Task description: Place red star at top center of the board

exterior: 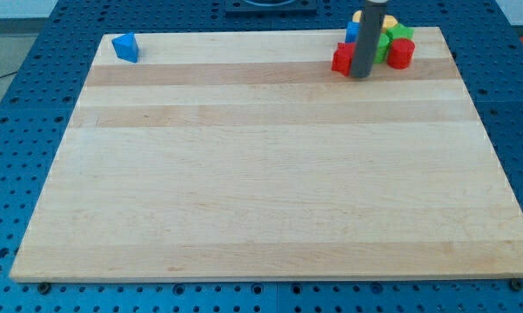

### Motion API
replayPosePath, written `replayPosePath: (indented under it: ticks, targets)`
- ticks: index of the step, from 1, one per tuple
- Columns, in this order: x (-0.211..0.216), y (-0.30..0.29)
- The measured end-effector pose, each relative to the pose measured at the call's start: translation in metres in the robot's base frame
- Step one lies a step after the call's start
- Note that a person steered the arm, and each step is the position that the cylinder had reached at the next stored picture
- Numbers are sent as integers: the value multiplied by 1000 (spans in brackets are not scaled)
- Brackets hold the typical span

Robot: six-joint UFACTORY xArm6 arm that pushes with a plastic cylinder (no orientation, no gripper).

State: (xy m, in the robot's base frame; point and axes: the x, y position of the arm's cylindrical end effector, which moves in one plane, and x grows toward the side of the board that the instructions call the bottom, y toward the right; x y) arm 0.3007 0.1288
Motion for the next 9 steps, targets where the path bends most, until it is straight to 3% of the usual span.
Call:
replayPosePath:
  ticks: [4,9]
  targets:
    - [-24,24]
    - [-7,-31]
